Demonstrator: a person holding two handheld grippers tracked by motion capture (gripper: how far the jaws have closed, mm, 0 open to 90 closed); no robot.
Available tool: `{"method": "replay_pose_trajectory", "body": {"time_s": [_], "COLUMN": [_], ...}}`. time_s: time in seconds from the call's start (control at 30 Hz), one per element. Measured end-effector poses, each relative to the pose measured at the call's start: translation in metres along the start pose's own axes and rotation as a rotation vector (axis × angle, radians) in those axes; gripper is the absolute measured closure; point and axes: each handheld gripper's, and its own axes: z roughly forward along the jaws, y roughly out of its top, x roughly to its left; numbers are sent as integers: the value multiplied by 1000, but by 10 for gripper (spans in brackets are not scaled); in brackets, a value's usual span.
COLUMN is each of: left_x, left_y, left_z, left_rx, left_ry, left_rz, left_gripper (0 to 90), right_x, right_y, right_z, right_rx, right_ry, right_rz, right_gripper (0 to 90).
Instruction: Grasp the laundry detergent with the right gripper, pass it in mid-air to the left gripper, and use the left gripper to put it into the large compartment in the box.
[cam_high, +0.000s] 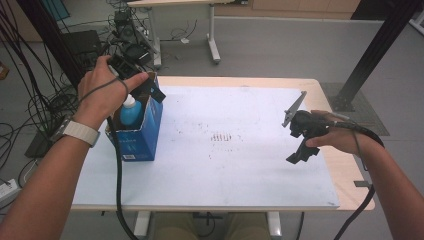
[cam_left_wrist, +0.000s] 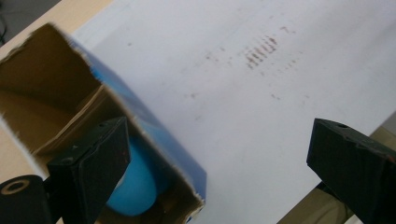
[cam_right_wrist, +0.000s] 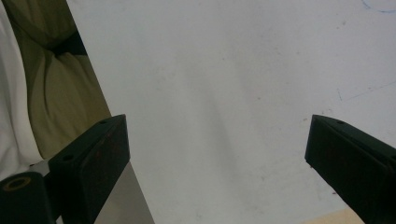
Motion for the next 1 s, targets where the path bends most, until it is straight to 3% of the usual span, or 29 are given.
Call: {"method": "replay_pose_trajectory", "body": {"time_s": [0.13, 0.3, 0.57, 1.0], "left_x": [-16, -33, -51, -74], "left_y": [6, 14, 24, 22], "left_z": [7, 11, 23, 46], "left_rx": [0, 14, 42, 85], "left_ry": [-11, -50, -82, -161], "left_rz": [99, 186, 274, 393], "left_gripper": [71, 72, 71, 71], "right_x": [1, 1, 1, -1], "right_y": [0, 1, -3, -7], "right_z": [1, 0, -4, -5], "right_rx": [0, -4, -11, -19], "right_ry": [3, -1, -10, -19], "right_rz": [3, -3, 5, 17], "right_gripper": [66, 66, 66, 66]}}
